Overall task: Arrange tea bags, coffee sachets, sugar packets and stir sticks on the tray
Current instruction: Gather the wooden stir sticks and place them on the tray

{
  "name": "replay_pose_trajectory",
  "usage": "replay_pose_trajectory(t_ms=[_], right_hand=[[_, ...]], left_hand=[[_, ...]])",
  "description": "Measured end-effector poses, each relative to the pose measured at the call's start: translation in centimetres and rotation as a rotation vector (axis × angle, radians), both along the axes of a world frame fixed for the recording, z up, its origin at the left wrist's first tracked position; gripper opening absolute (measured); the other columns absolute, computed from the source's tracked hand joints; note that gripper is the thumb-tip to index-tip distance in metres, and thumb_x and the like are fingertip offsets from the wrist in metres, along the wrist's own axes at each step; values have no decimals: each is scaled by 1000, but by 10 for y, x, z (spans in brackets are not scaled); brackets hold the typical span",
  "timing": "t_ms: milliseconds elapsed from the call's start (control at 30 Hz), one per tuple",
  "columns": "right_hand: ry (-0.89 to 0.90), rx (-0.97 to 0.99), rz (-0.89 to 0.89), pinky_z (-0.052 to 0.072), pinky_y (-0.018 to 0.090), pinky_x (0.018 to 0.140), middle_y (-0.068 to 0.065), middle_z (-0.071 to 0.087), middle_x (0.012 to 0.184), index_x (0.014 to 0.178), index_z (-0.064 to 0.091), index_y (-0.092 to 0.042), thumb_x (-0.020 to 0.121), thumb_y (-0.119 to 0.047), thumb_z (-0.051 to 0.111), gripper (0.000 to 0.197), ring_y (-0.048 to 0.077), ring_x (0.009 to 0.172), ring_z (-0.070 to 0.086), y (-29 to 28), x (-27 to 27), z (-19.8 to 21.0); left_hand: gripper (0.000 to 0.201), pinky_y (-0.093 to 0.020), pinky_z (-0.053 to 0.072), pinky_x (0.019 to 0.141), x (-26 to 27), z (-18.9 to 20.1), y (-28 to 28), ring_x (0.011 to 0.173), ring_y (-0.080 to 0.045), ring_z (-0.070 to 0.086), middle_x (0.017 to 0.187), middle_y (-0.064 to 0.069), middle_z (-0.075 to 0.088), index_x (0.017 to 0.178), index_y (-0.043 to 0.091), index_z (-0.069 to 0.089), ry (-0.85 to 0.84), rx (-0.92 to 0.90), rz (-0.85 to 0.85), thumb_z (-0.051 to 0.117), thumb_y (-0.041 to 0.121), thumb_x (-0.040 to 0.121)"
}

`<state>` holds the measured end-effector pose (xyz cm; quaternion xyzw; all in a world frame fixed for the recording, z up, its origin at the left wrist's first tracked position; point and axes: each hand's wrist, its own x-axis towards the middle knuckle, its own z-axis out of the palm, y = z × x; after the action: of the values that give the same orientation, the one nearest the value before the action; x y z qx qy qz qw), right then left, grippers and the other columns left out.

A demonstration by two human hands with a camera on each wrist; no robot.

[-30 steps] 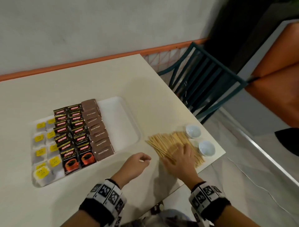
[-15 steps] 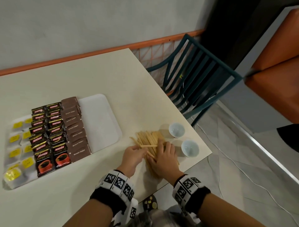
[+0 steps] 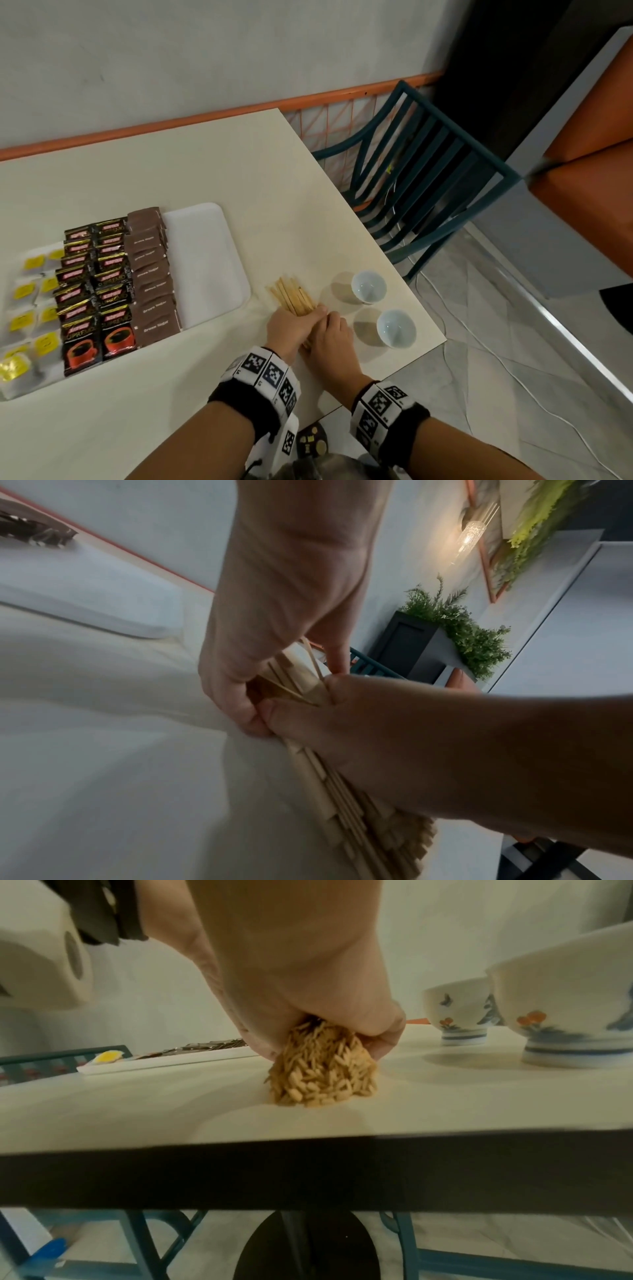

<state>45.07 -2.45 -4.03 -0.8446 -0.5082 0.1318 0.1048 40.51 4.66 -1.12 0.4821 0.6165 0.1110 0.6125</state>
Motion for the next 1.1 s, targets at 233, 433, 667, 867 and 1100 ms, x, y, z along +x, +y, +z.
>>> replay_pose_trajectory(t_ms=[233,433,667,867,1100], right_hand=[[87,66,-45,36,28,57,7,58,83,115,51,0,77,-37,45,53,21,69,55,-1,-7,4],[219,74,-74,39,37,84,16,44,120,137,32,0,88,-28,44,58,33,105,44,-3,-11,2],[312,115,-89,39,28,77,13,52,112,133,34,-4,91,-21,45,46,25,95,47,9,-11,4],[339,97,-160,39,32,63,15,61,101,121,38,0,88,-20,47,39,31,88,59,16,-8,3],[254,126,-129,43,33,71,13,57,107,123,41,-2,91,-19,45,36,28,92,56,11,-13,6]], left_hand=[[31,-30,49,80,7,1,2,85,-22,59,87,-7,65,94,1,65,-18,-78,135,74,24,76],[30,-33,51,87,12,-2,-9,89,-23,61,96,-10,69,94,2,66,90,42,116,64,28,81],[33,-32,48,85,11,9,-4,95,-25,59,98,-9,66,100,4,63,70,51,111,64,31,82],[44,-34,47,89,6,16,5,91,-23,56,93,-9,64,104,-1,63,-7,-114,125,73,31,77],[16,-30,46,78,8,20,-1,72,-15,57,73,-4,64,69,8,60,-84,-206,141,60,18,81]])
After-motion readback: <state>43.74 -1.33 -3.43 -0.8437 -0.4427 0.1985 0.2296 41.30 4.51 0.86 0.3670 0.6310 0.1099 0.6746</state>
